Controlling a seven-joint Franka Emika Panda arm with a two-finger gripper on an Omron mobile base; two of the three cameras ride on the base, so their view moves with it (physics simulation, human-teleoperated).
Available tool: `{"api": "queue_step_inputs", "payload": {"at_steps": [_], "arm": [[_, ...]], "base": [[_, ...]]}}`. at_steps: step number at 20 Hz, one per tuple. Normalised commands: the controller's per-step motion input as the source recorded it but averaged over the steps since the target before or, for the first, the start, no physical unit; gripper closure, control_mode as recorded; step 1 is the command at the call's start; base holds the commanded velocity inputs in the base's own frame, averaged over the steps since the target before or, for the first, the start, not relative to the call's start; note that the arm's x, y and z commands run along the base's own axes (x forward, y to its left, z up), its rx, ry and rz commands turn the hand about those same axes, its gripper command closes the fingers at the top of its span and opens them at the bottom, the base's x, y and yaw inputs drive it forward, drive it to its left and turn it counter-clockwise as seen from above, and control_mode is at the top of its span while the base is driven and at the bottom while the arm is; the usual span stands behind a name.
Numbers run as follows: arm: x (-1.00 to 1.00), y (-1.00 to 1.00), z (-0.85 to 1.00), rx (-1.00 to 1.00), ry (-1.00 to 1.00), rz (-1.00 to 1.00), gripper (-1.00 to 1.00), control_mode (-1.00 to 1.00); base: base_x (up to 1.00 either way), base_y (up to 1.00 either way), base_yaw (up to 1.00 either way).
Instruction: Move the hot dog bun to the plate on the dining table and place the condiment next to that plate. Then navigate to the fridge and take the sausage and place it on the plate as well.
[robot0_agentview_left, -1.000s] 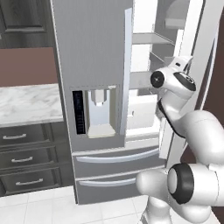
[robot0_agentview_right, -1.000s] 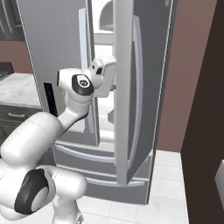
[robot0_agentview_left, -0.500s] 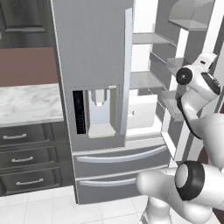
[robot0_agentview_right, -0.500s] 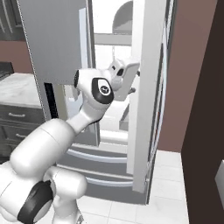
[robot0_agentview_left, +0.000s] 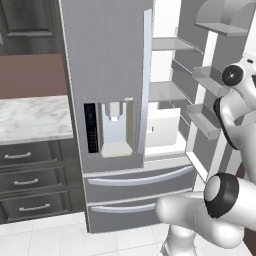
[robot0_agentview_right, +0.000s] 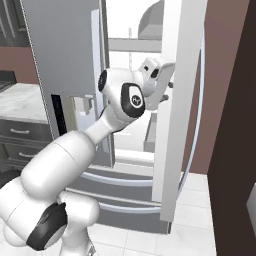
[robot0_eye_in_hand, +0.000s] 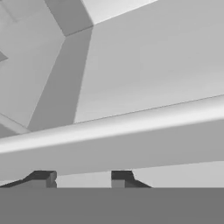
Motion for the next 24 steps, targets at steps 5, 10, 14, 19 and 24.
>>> {"api": "queue_step_inputs", "payload": {"at_steps": [5, 10, 14, 19, 24], "arm": [[-0.12, 0.22, 0.0, 0.02, 0.0, 0.0, -1.0, -1.0], [-0.26, 1.0, -0.03, 0.0, -0.01, 0.0, -1.0, -1.0], [-0.09, 1.0, -0.01, 0.0, -0.03, 0.0, -1.0, -1.0], [0.0, 1.0, 0.0, 0.1, -0.07, 0.0, -1.0, -1.0], [0.0, 1.0, -0.1, 0.3, -0.12, 0.0, -1.0, -1.0]], "base": [[0.0, 0.0, 0.0], [0.0, 0.0, 0.0], [0.0, 0.0, 0.0], [0.0, 0.0, 0.0], [0.0, 0.0, 0.0]]}}
